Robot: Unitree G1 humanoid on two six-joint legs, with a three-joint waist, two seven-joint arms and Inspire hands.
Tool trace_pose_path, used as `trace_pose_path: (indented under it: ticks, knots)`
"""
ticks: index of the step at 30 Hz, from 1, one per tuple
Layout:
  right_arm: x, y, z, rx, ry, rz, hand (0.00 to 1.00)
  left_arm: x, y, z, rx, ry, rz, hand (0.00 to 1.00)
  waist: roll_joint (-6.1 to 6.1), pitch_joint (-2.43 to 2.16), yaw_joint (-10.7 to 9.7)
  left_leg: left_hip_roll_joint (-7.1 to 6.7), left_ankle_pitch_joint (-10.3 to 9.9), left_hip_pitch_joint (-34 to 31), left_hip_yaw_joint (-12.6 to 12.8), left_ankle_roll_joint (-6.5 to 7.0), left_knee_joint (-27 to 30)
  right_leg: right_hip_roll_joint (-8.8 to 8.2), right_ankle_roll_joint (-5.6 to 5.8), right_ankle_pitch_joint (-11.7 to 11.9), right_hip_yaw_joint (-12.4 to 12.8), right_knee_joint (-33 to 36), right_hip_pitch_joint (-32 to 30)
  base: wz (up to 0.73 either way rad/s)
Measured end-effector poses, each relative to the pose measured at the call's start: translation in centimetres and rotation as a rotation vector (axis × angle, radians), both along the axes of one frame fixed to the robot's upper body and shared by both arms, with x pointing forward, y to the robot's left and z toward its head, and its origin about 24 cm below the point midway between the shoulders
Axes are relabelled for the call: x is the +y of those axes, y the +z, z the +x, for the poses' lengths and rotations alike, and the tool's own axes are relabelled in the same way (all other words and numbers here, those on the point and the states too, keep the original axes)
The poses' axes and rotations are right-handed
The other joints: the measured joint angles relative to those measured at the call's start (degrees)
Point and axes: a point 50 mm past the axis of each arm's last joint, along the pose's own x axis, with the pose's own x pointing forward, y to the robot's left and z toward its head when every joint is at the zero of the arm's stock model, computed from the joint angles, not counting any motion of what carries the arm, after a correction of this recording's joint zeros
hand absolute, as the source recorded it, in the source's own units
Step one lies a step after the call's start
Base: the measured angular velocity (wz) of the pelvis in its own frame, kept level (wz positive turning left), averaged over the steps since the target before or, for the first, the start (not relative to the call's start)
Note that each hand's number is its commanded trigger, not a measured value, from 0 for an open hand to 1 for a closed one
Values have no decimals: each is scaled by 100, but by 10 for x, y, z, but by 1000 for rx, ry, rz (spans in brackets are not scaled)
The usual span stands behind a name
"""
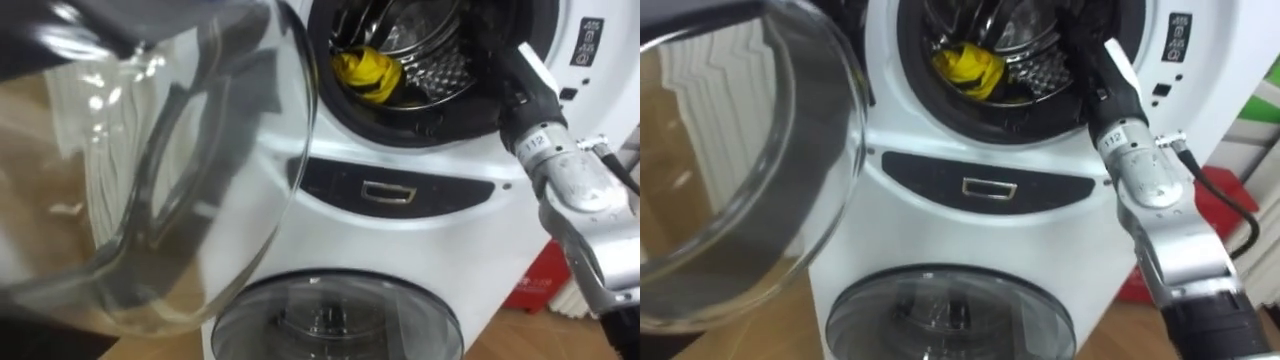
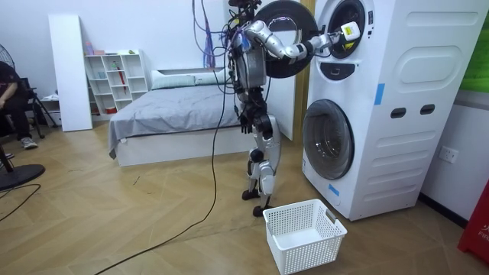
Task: Pick clothes from washing machine
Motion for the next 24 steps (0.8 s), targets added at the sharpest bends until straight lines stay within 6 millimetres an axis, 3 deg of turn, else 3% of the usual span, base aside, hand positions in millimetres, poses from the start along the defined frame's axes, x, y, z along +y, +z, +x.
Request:
trace_pose_path:
  ticks: [13, 16, 21, 24]
  knots:
    - [0, -1, 0, 11, -50, -120, 0, 1, 2, 9, -16, -28, 2, 0, 48, -15, 214, 1, 73, -42, -116, -43, -18, 32, -54, 44, -64, -11, -27, 1]
    - [8, 5, -2, -1, -48, -210, 0, 1, 2, 10, -17, -29, 4, 0, 50, -15, 251, 1, 78, -47, -101, -51, -59, 65, -47, 57, -6, -10, -74, -10]
    - [25, 14, -7, -47, 5, -298, 0, 2, 3, 12, -20, -37, 7, 0, 38, -23, 257, 11, 137, 23, -28, -73, -249, 117, -127, 59, 66, -9, -106, -9]
    - [43, 18, -12, -72, 91, -337, 0, 0, 3, 23, -43, -67, 2, 0, 34, -20, 463, 38, 153, 99, -45, -106, -359, 145, -215, 20, 45, -11, -81, 4]
